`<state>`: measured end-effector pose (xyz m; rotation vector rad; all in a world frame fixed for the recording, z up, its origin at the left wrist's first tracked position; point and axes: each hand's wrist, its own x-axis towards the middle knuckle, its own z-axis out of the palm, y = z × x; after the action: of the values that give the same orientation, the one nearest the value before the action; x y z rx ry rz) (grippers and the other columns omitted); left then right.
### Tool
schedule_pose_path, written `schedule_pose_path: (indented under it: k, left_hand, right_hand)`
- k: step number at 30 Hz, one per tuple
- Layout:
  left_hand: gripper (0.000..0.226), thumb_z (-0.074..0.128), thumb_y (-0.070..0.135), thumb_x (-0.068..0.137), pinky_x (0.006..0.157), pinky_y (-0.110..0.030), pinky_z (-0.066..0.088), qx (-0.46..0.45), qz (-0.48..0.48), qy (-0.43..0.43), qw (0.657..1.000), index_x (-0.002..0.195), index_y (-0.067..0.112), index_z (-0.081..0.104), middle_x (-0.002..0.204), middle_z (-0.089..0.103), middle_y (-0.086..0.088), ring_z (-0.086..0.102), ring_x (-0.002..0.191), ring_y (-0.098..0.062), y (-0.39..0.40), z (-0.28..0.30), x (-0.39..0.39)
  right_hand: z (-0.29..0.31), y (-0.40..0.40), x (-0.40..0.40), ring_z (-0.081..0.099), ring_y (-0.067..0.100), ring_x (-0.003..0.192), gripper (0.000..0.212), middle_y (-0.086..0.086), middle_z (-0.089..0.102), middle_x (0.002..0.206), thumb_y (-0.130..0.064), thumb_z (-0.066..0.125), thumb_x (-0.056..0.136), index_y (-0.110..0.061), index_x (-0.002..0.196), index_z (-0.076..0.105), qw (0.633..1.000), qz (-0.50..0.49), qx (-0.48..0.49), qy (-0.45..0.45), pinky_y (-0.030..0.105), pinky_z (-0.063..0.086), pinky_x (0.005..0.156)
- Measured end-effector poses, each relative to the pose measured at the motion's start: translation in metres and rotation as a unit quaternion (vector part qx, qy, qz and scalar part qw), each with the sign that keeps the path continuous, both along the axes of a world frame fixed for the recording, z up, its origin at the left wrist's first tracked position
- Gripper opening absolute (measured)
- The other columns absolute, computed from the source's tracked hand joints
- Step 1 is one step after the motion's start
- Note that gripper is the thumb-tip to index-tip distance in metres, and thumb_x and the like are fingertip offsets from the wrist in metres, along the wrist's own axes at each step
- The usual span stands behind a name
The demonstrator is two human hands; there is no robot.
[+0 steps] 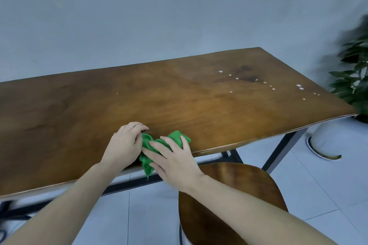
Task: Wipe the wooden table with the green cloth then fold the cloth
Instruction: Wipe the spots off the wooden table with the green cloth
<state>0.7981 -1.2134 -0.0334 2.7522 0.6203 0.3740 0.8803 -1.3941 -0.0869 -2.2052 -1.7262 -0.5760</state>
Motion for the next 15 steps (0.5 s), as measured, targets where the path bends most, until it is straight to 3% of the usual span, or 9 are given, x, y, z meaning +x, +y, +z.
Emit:
schedule_pose_path:
  k: [5,7,11,13,15]
  left_hand:
    - [0.022,0.051,0.021,0.096,0.094,-0.039,0.042,0.004,-0.023,-0.034,0.999,0.113,0.028,0.063,0.122,0.057,0.013,0.051,0.113,-0.017,0.017,-0.001,-0.016]
    - [0.021,0.055,0.021,0.095,0.093,-0.037,0.042,0.017,-0.058,-0.039,0.997,0.113,0.027,0.064,0.122,0.058,0.011,0.052,0.113,-0.018,0.013,-0.002,-0.014]
    - [0.023,0.053,0.027,0.096,0.095,-0.03,0.036,0.032,-0.109,-0.035,0.993,0.116,0.03,0.064,0.127,0.056,0.013,0.048,0.119,-0.011,0.001,0.0,-0.006]
    - [0.025,0.051,0.03,0.097,0.098,-0.028,0.033,0.027,-0.127,-0.034,0.991,0.119,0.03,0.063,0.13,0.055,0.014,0.046,0.123,-0.009,-0.003,0.0,-0.003]
    - [0.026,0.05,0.031,0.098,0.1,-0.028,0.033,0.019,-0.14,-0.037,0.989,0.12,0.031,0.062,0.131,0.055,0.013,0.045,0.124,-0.009,-0.006,-0.001,-0.002]
  right_hand:
    - [-0.014,-0.008,0.02,0.038,0.026,0.144,0.04,-0.008,0.045,0.153,-0.028,0.058,0.098,-0.044,0.135,0.06,0.991,0.101,-0.015,-0.088,0.058,0.034,0.11]
    - [-0.017,-0.026,0.034,0.038,0.026,0.145,0.033,-0.009,0.044,0.155,-0.032,0.063,0.097,-0.046,0.127,0.065,0.989,0.115,-0.019,-0.092,0.059,0.036,0.108]
    - [-0.011,-0.073,0.065,0.043,0.024,0.143,0.024,-0.01,0.052,0.151,-0.051,0.057,0.1,-0.045,0.117,0.073,0.995,0.077,-0.018,-0.061,0.063,0.024,0.116]
    - [-0.006,-0.096,0.079,0.045,0.025,0.142,0.023,-0.007,0.055,0.148,-0.051,0.057,0.101,-0.045,0.112,0.076,0.997,0.045,-0.021,-0.053,0.069,0.018,0.117]
    - [-0.005,-0.112,0.087,0.047,0.027,0.14,0.022,-0.003,0.056,0.147,-0.046,0.058,0.102,-0.04,0.112,0.077,0.998,0.034,-0.026,-0.049,0.065,0.023,0.118]
